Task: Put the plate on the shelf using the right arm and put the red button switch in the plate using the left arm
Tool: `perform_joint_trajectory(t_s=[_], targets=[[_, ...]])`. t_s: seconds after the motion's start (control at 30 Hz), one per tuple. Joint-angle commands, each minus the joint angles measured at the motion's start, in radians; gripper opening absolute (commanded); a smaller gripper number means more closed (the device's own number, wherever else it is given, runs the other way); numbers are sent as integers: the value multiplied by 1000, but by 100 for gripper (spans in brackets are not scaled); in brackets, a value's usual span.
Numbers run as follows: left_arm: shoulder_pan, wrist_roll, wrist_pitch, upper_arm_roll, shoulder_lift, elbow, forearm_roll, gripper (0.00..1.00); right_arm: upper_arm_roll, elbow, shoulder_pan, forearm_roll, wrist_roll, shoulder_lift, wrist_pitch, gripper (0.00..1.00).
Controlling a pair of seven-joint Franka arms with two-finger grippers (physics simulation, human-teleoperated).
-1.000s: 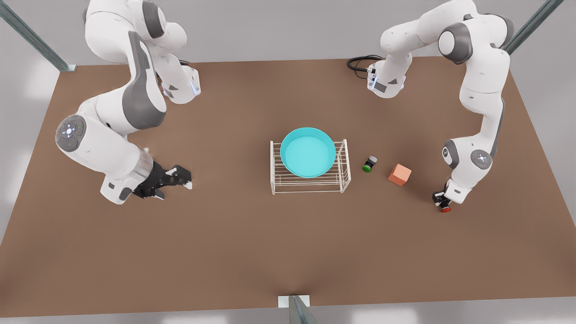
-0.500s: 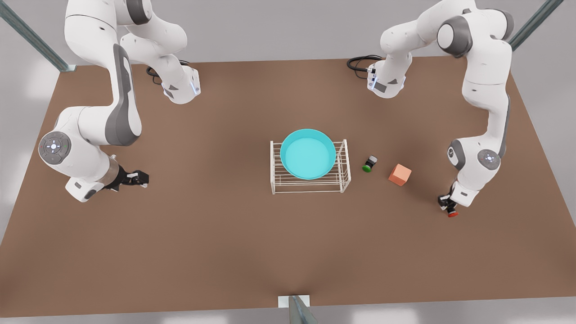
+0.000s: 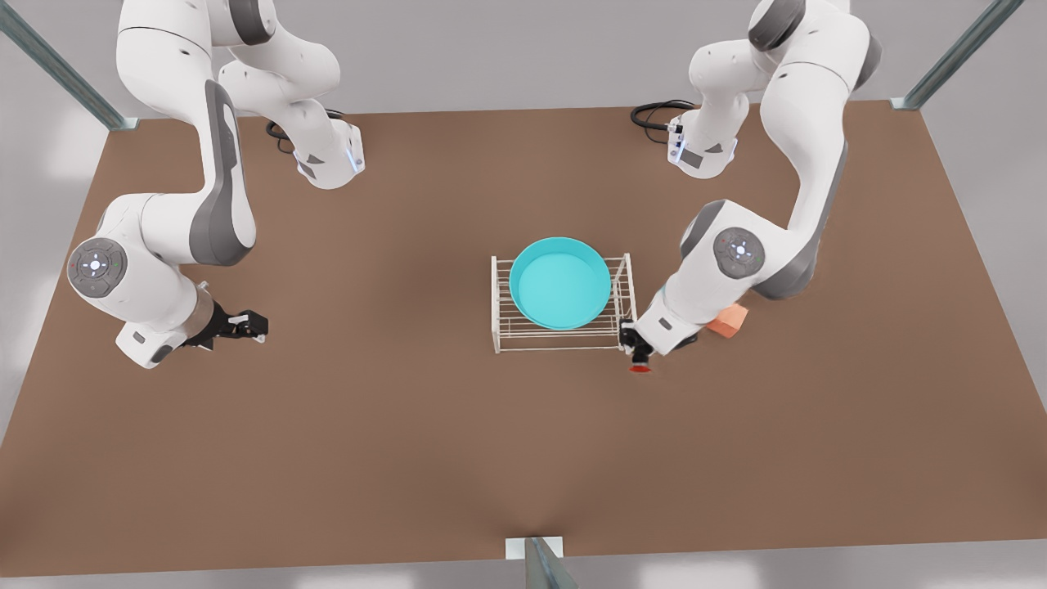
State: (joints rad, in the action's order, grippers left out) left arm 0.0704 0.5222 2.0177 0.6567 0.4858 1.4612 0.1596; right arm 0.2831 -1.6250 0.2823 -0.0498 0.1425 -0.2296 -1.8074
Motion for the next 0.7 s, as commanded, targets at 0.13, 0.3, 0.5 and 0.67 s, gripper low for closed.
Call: perform_joint_trajectory(t_s=[0.13, 0.3, 0.5, 0.67], targets=[[-155, 947, -189, 40, 10, -7, -3, 44, 1, 0, 0, -1, 15, -2, 0, 100], [-204, 1004, -197, 37, -4, 80, 51, 44, 1, 0, 0, -1, 15, -4, 0, 100], [-178, 1038, -180, 63, -4, 97, 97, 100, 1, 0, 0, -1, 15, -7, 0, 100], [-41, 512, -746, 172, -26, -275, 100, 100, 1, 0, 0, -1, 15, -7, 0, 100]])
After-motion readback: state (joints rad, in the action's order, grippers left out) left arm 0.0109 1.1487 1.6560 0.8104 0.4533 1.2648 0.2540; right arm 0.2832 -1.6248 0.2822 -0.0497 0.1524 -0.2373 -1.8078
